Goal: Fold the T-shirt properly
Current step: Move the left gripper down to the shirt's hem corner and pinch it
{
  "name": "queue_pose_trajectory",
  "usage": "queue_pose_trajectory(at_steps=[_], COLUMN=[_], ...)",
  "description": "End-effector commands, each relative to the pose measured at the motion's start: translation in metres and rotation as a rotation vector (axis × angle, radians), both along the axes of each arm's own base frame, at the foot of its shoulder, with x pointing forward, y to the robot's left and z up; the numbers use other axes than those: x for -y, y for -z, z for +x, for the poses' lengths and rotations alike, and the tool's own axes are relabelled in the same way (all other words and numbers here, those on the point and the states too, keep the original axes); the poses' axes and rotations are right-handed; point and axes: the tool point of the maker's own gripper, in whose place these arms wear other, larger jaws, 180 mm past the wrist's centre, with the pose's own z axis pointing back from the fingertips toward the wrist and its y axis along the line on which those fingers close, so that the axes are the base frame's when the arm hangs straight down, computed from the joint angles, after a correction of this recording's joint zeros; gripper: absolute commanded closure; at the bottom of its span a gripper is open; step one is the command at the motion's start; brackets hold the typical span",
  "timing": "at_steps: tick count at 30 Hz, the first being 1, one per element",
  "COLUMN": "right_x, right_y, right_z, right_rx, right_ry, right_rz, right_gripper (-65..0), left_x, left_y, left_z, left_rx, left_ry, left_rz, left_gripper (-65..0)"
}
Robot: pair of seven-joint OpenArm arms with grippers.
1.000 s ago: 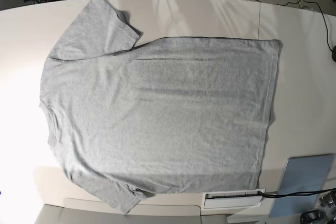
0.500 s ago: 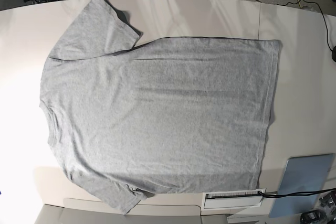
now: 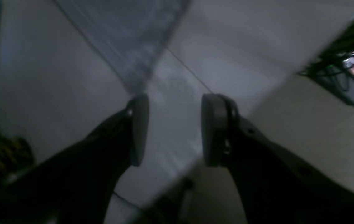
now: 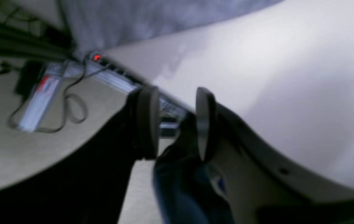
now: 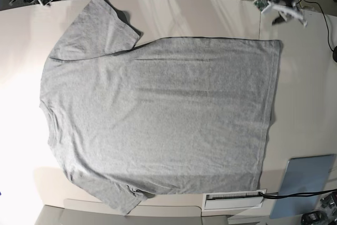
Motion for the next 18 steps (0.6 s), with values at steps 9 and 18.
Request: queue_pose_trajectory(at_steps=[9,18], right_x=[0.004,0.004], right_y=[-0.015,-0.015], right_z=[0.013,0.014], right_rx=[0.023,0.026], right_ry=[-0.003,-0.004], right_rz=[-0.067,-0.066], right_gripper=[-20.0,-20.0], left_x=[-0.022,-0.023], left_y=[0.002,0.031], left_z=[0.039,0.053], left_rx=[0.058,0.017], left_ry=[0.141,0.213], left_rz=[0.038,0.016], left_gripper=[-36.3,-36.2])
